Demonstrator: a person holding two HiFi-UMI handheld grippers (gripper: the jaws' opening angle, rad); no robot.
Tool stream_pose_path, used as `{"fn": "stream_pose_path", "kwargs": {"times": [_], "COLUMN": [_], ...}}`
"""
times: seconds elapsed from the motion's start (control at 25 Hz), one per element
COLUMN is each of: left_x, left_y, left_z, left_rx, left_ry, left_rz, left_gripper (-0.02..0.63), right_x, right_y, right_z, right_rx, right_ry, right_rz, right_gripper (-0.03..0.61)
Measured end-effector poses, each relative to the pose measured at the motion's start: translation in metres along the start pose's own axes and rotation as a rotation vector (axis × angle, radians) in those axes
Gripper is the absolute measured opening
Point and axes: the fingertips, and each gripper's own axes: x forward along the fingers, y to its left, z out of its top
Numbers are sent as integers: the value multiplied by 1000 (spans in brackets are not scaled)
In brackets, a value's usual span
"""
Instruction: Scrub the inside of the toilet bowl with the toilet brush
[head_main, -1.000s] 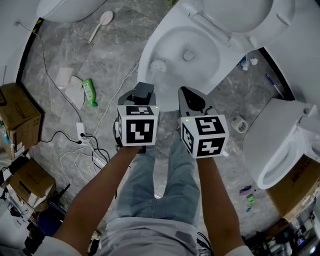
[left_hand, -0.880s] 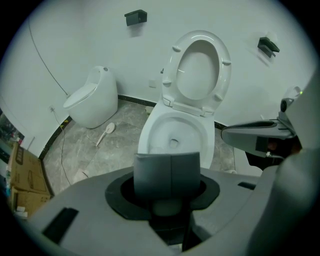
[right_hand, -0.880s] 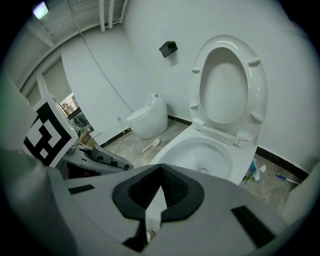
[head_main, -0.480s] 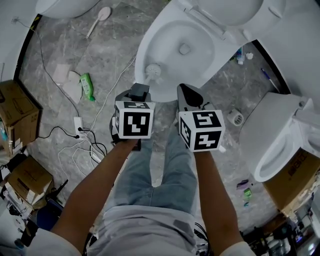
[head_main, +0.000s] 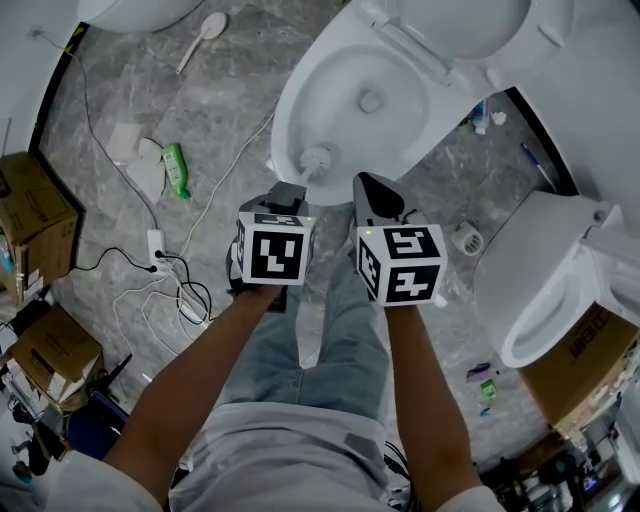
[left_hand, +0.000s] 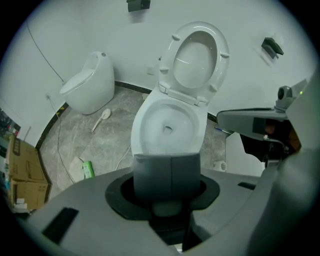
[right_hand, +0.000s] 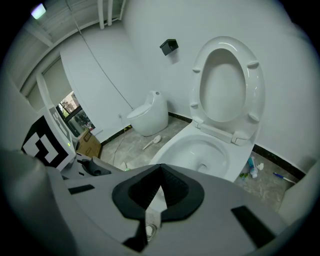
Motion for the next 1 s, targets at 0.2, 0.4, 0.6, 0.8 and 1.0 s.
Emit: {"fn": "stream_pose_path", "kwargs": {"times": [0.2,0.4,0.6,0.8,1.0], "left_x": [2,0,6,13,20], "left_y": [-20,-40,-56,-66,-65], "left_z": [-3,-1,9,20,33], "left_rx": [-14,-65,-104,-113,-93], "left_ry": [16,37,30,3,-11], "left_rz": [-28,-60,-91,-138,-196], "left_gripper": [156,156,156,156,156], "right_x": [2,4,9,16,29], "right_y": [-10,-15,-20,-31,-41], "right_z": [5,10,15,22,29], "right_rx": [-2,-14,-45,-69,-49], "right_ry": [4,12,20,19,11], "right_rz": [10,37,75,70,33], "right_gripper": [-2,-2,-2,-2,-2]}}
